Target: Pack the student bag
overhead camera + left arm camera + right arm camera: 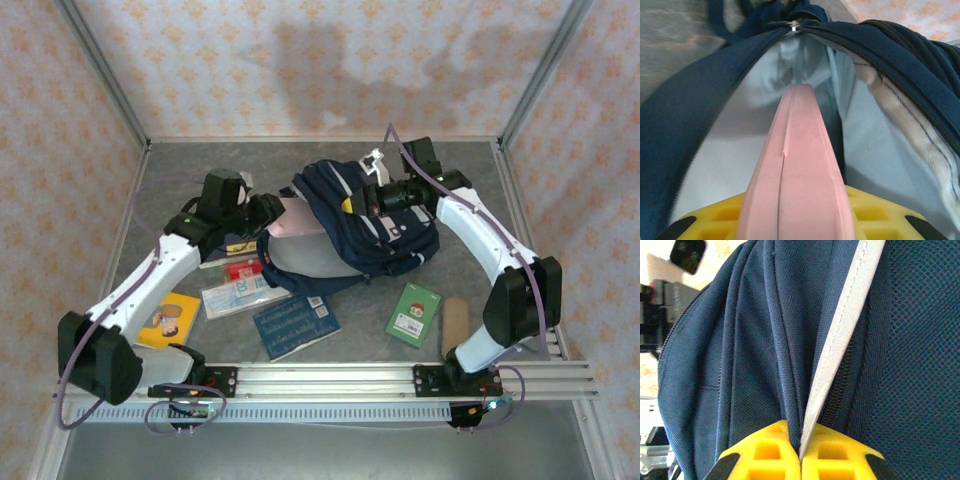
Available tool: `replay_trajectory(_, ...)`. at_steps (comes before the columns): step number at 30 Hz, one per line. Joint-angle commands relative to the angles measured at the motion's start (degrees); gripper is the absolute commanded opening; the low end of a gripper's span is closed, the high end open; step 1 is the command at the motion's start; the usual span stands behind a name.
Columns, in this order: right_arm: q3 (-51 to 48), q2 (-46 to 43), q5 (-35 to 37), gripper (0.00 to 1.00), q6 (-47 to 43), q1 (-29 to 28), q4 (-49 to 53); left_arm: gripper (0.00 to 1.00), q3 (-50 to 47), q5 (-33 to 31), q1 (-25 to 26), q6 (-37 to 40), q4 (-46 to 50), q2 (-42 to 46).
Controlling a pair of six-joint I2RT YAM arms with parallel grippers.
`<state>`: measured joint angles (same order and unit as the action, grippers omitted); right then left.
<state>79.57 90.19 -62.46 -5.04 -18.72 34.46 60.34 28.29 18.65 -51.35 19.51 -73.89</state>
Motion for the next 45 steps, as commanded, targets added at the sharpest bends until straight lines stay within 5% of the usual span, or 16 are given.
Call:
replay_trajectory(1, 3.3, -3.0, -8.2, 0.00, -0.5, 1.1, -6.9, 0.16, 0.3, 4.9, 1.2, -2.7, -13.1, -2.2)
replay_trajectory(14, 3.8, -0.3, -10.2, 0.00, 14.3, 1.1, -22.7, 0.22, 4.4, -3.7, 12.5, -11.0, -31.1, -20.6)
replay_trajectory(15, 3.8, -0.2, -10.1, 0.00, 14.7, 1.2, -23.1, 0.26, 6.0, -3.8, 13.1, -11.3, -31.7, -22.7)
replay_trajectory(19, 2.5, -0.3, -9.3, 0.00, 16.3, 1.2, -25.4, 0.67, 13.1, -1.4, 14.5, -12.5, -33.2, -29.6)
replay_trajectory(23, 2.4, -1.0, -4.1, 0.00, 11.8, 1.2, -21.0, 0.82, 16.2, -0.6, 14.6, -9.7, -29.0, -28.2)
replay_trajectory(31, 4.5, -1.0, 13.5, 0.00, 1.8, 1.4, -10.9, 0.83, 12.6, -2.9, 14.2, -1.5, -11.1, -18.1)
replay_trajectory(45, 3.2, 0.4, 41.6, 0.00, -4.6, 1.4, -7.4, 0.80, 3.4, -8.6, 10.1, 9.5, 13.5, 1.9)
